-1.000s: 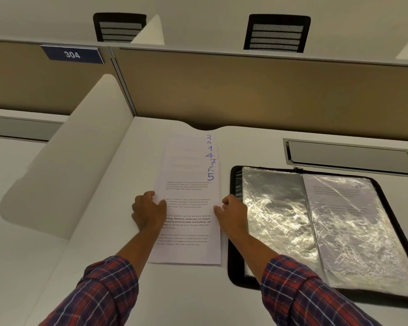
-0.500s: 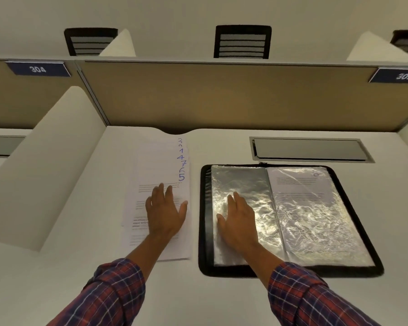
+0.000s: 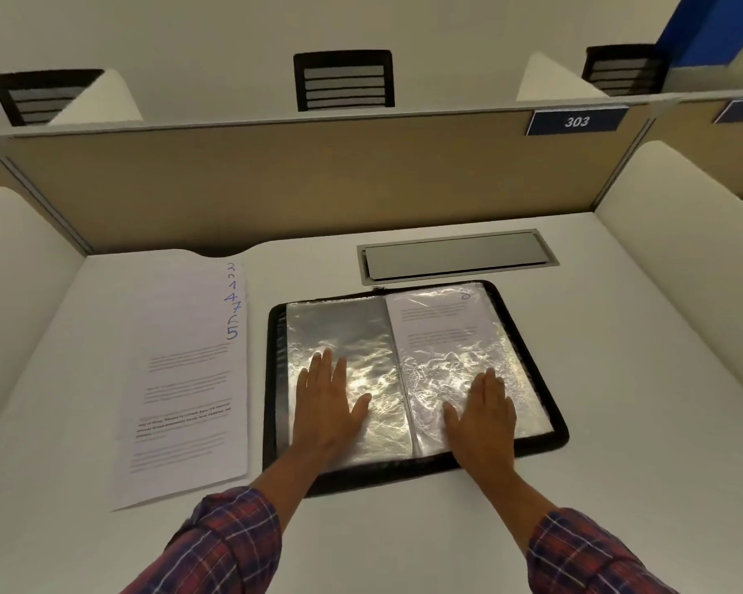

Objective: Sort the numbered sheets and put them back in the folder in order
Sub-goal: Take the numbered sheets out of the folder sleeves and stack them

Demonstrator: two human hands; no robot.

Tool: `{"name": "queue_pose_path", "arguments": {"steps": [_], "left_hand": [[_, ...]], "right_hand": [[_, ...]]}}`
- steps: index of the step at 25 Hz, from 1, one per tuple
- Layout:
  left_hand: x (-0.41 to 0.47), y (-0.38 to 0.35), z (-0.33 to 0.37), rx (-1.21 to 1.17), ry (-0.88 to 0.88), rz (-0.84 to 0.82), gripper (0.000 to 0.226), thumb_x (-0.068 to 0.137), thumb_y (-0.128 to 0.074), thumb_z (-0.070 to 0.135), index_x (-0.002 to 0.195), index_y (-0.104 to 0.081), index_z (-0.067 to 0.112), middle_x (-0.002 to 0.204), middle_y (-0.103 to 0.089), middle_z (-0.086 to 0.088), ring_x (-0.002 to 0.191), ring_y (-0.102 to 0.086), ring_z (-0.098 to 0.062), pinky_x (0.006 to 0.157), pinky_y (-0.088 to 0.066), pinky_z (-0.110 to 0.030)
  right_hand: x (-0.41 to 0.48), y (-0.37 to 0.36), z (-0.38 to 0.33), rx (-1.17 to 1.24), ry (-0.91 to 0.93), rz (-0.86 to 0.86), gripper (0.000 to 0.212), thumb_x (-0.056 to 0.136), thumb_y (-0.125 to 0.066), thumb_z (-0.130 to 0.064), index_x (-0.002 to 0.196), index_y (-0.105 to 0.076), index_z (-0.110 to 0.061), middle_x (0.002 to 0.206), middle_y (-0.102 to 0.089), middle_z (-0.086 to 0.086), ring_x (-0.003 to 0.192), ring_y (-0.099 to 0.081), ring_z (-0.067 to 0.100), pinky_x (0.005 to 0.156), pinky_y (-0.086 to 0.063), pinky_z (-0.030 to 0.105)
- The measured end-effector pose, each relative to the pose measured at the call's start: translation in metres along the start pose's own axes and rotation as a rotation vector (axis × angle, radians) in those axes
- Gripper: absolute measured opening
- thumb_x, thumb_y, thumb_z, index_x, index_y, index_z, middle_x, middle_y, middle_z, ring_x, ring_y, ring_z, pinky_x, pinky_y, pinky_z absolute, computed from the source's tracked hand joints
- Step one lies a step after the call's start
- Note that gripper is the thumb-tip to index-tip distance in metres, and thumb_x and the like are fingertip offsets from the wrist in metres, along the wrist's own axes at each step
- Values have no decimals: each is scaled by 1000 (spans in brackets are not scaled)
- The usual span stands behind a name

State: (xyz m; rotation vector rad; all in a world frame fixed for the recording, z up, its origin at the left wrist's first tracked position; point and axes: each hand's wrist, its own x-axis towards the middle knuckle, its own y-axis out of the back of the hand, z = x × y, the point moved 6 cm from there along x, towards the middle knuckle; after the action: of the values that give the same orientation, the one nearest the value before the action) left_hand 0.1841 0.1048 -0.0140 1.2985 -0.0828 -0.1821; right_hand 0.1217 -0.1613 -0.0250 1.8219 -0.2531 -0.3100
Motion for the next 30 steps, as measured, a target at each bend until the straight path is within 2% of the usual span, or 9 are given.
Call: {"name": "queue_pose_path", "arguments": {"steps": [3,7,11,13,18,22,24,27,30], "left_hand": [[-10,-17,37,-4,-39,-73,88,98,-33,71,166,-8,20,174,5,-9,161,9,-26,129,4,-46],[-15,-31,62,-5,-104,-135,88,94,-32,75,166,-12,28,175,3,-7,161,-1,-28,128,-10,-48],[-22,-34,63,-11,-84,-186,83,94,-45,71,164,-19,34,175,5,0,161,-1,-26,126,-10,-49],[-20,-32,62,-16,-60,-190,82,94,-47,71,163,-21,36,175,1,2,160,-2,-24,125,-11,-49],[-7,-14,74,-76,38,-197,67,95,-45,72,150,-48,34,167,-28,1,152,-27,-24,119,-26,-51],[11,3,90,-248,147,-152,93,79,-25,97,140,-58,33,147,-55,5,134,-51,-21,111,-30,-55],[17,10,96,-511,202,-159,98,73,-36,101,140,-55,33,131,-62,11,118,-61,-15,112,-35,-54],[20,23,103,-833,287,-196,85,78,-68,81,143,-47,31,115,-68,9,100,-69,-10,91,-58,-38],[23,33,92,-892,369,-105,60,84,-82,47,131,-52,25,110,-70,7,91,-72,-11,76,-62,-33]], "right_hand": [[-6,3,36,-37,-80,36,89,99,-32,-58,156,-31,9,165,-28,29,153,-28,44,122,-29,61],[-6,-5,57,-73,-102,32,94,97,-23,-65,150,-44,10,162,-35,29,151,-35,43,118,-26,65],[-2,-9,57,-93,-36,53,79,104,-15,-51,144,-57,2,162,-38,24,150,-38,41,118,-22,68],[0,-7,52,-93,16,86,67,104,-19,-39,140,-62,-3,161,-41,23,148,-41,41,117,-20,68],[4,4,33,96,37,188,39,105,-51,-24,141,-65,-15,158,-47,17,146,-46,35,117,-35,63],[-7,10,-3,263,127,161,46,107,-41,-35,148,-57,-23,160,-47,13,150,-42,33,117,-33,62],[-13,7,-26,328,217,108,44,111,-41,-37,152,-51,-28,160,-47,8,147,-45,29,115,-39,60],[-24,15,-59,506,408,45,46,111,-35,-48,154,-45,-36,156,-50,-3,125,-63,13,101,-57,41],[-38,25,-83,628,536,-136,56,109,-39,-54,162,-27,-40,167,-31,-16,146,-42,4,117,-41,27]]}}
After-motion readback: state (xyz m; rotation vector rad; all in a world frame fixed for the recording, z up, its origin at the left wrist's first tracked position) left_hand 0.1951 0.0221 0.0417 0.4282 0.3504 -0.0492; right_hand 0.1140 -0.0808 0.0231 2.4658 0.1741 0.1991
